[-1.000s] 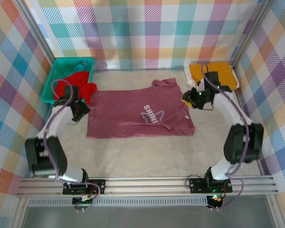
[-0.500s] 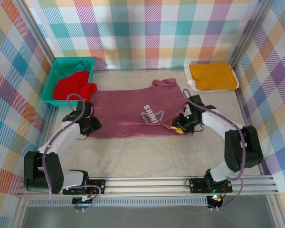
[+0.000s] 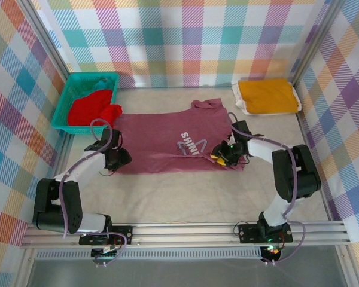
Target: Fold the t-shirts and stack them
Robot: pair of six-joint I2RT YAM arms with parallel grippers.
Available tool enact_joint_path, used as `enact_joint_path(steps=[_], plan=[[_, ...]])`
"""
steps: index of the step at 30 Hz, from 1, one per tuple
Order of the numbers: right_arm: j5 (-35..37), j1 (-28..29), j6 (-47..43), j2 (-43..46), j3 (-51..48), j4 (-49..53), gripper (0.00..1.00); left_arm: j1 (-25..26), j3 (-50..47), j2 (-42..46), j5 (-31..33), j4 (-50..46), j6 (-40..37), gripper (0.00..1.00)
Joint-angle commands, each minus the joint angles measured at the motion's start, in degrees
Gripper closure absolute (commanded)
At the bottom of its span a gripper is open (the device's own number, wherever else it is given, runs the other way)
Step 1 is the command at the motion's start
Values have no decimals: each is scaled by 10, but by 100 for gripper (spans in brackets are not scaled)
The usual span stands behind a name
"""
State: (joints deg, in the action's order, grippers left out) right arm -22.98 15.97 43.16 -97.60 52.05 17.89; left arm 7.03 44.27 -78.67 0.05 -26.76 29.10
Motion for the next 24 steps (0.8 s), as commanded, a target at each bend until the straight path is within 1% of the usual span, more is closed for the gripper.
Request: enact_joint_path(steps=[1,3,9,11,14,19,21,22,23,24], plan=[[-2,6,12,-12,5,-23,64,4,-7,15,5,1,5,57],[-3,7,14,-17,5,-31,68,4,-6,16,6,4,6,57],[5,8,14,-17,23,-26,94,4,-5,13,5,6,10,57],[11,8,8,-16,34,-17,100,4,-6,16,8,4,10,57],[20,7,-2,-23,56,-6,100,4,-9,21,13,5,11,57],[13,10,-7,-31,85,21,100,4,-8,31,10,-3,16,57],[19,12,2,-13,63,13,87,4,-9,38,11,-8,14,57],[19,13,7,-2,50,7,78,4,-11,43,14,-10,13,57],[19,13,12,8,37,6,74,4,-13,48,16,-13,13,56],[19,14,14,18,28,8,74,4,-15,53,16,-14,13,56]])
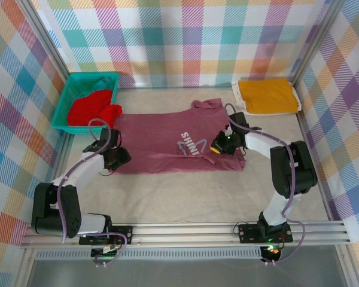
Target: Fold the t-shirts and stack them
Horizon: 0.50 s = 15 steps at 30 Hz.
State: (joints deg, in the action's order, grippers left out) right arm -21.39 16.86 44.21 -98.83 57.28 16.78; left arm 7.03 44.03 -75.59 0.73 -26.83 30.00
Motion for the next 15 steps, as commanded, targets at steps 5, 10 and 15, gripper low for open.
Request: enact_joint_path(steps=[5,10,15], plan=[[12,11,11,68,-64,25,67,9,-19,32,-14,-3,-8,55],[17,11,18,70,-79,24,64,15,-17,20,-18,-8,-11,55],[13,11,26,55,-80,10,60,19,-17,12,-15,-4,-10,55]])
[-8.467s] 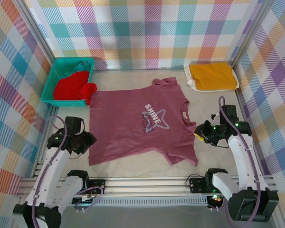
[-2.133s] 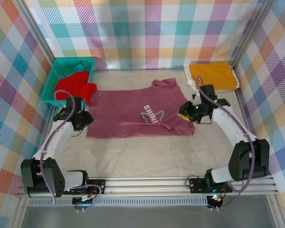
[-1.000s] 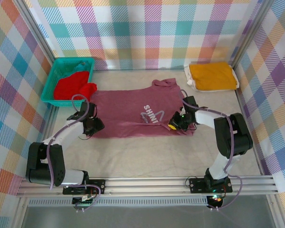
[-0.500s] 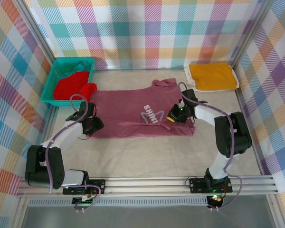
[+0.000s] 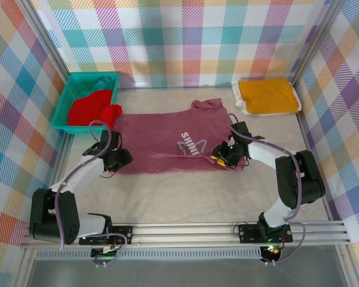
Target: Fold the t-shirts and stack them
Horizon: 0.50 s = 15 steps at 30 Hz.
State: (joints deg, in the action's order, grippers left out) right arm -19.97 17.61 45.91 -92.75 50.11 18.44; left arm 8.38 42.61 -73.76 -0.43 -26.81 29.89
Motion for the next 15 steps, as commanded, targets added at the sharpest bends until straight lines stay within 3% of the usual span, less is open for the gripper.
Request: enact_joint_path(steps=[1,15], plan=[[-6,4,11,-10,-6,-8,60,6,0,-5,-4,-9,-7,55],[-7,16,27,-61,17,-63,66,10,-8,3,4,5,-12,54]])
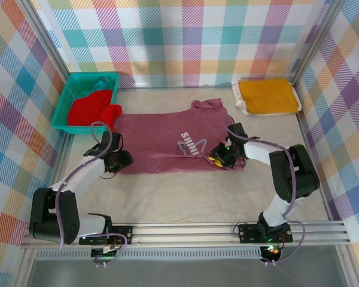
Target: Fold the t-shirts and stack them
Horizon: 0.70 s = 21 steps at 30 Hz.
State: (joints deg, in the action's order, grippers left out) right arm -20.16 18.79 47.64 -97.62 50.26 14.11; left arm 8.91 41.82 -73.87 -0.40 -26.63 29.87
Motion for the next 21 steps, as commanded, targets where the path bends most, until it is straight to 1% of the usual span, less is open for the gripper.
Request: enact_joint_path(steps=[1,3,9,12,17,21], plan=[[-4,4,10,-13,14,-23,68,5,1,6,4,5,-11,54],[3,3,8,-15,11,-33,77,5,3,5,0,14,-12,54],[9,3,2,-24,35,-34,97,5,15,-15,-2,21,-13,54],[12,4,-4,-24,57,-25,100,5,15,-12,3,20,-11,54],[20,4,-19,-30,97,-3,100,5,13,-10,18,21,-7,54],[27,4,-27,-34,118,5,100,5,16,-10,17,25,-4,54]])
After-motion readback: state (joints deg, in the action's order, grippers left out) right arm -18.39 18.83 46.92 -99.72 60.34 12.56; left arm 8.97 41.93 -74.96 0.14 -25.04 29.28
